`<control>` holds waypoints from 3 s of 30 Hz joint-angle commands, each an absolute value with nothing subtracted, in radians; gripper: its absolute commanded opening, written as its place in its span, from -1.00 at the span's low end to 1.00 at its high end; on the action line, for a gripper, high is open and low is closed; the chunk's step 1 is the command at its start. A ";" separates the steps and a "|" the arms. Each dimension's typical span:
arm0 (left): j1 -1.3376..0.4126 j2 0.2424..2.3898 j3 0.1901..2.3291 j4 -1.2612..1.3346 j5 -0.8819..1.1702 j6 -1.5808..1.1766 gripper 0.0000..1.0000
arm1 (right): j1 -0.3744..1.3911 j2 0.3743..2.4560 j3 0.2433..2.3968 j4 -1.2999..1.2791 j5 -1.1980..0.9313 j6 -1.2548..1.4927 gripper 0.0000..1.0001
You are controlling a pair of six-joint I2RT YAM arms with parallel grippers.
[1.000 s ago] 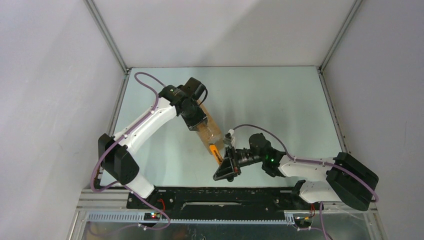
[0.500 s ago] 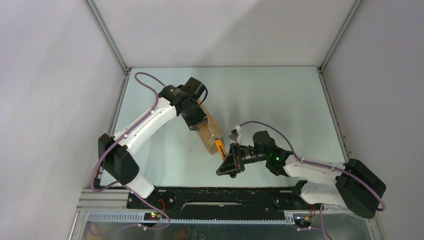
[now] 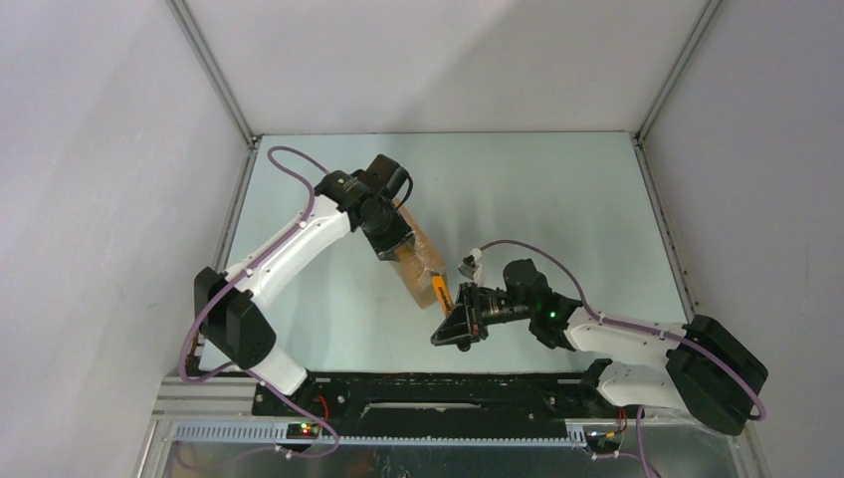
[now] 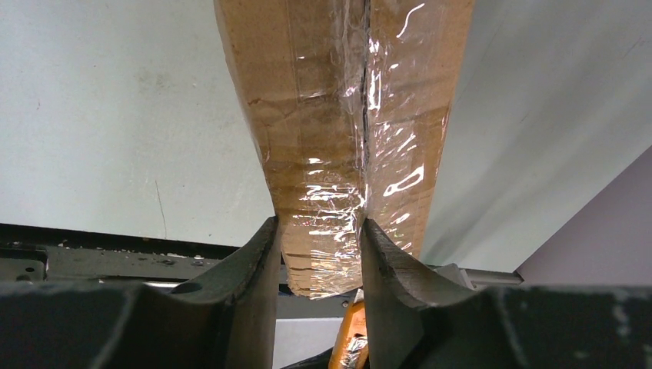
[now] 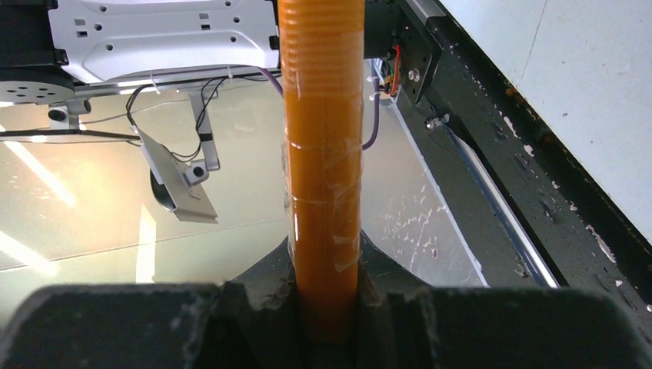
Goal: Unpack the express box
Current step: Cut the express box at the center of the board.
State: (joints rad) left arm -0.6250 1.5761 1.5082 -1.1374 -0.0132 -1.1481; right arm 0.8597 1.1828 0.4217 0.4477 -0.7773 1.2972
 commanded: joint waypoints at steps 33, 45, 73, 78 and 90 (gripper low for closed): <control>-0.617 1.555 1.443 -1.142 0.035 -1.211 -1.00 | 0.887 1.191 0.448 0.521 -0.764 1.330 -1.00; -0.616 1.556 1.438 -1.139 0.035 -1.212 -1.00 | 0.893 1.189 0.435 0.540 -0.762 1.342 -1.00; -0.617 1.557 1.436 -1.134 0.038 -1.211 -1.00 | 0.897 1.231 0.411 0.600 -0.764 1.369 -1.00; -0.617 1.560 1.436 -1.133 0.040 -1.212 -1.00 | 0.897 1.216 0.408 0.567 -0.759 1.357 -1.00; -0.617 1.564 1.436 -1.135 0.041 -1.212 -1.00 | 0.898 1.203 0.398 0.563 -0.758 1.363 -1.00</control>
